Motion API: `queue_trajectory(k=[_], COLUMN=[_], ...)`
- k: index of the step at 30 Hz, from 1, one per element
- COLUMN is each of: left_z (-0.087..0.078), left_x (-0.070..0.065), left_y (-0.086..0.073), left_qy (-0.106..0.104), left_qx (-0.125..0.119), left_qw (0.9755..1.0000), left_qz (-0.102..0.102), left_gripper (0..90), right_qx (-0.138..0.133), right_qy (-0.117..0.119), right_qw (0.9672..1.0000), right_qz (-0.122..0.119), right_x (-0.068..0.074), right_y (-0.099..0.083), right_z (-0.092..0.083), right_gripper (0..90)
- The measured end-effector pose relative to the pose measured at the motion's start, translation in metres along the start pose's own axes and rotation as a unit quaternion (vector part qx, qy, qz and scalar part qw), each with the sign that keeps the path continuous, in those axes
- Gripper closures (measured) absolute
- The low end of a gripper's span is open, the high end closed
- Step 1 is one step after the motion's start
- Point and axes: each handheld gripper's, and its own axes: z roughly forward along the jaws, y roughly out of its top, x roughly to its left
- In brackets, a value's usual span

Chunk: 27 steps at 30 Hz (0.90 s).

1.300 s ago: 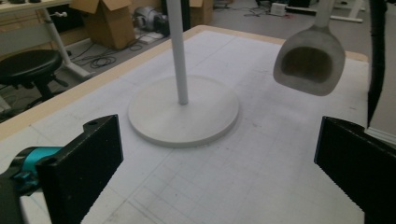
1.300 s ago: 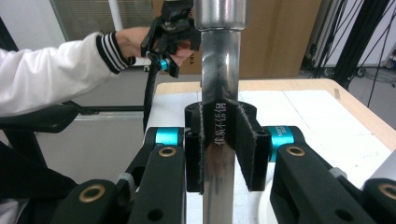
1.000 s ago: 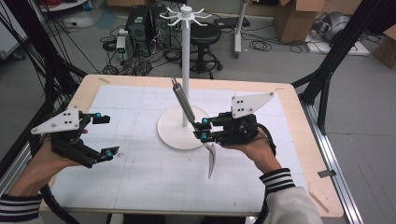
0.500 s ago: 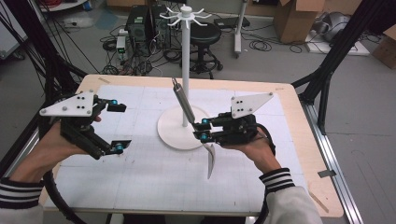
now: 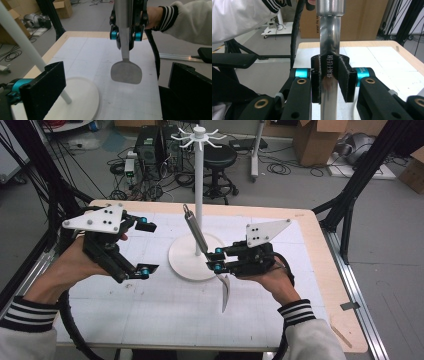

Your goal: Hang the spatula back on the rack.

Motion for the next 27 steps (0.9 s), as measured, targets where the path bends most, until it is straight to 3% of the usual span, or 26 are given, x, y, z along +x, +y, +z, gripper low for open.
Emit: queue_trajectory(k=[17,19,27], left_z=[0.024,0.026,0.033], left_x=[-0.003,-0.003,-0.002], left_y=[0.032,0.036,0.046], left_qy=[-0.034,-0.040,-0.050], left_qx=[-0.010,-0.012,-0.013], left_qw=[0.9992,0.9989,0.9984], left_qz=[0.019,0.020,0.023], left_gripper=[2.7,7.3,9.0], right_qx=[-0.002,-0.001,-0.001], right_qy=[0.015,0.017,0.025], right_qw=[0.9999,0.9998,0.9997], right_qz=[-0.004,-0.003,-0.006], right_x=[-0.001,-0.001,-0.001], right_y=[0.000,0.001,0.000], right_z=[0.012,0.014,0.017], right_gripper=[74.8,74.8,74.8])
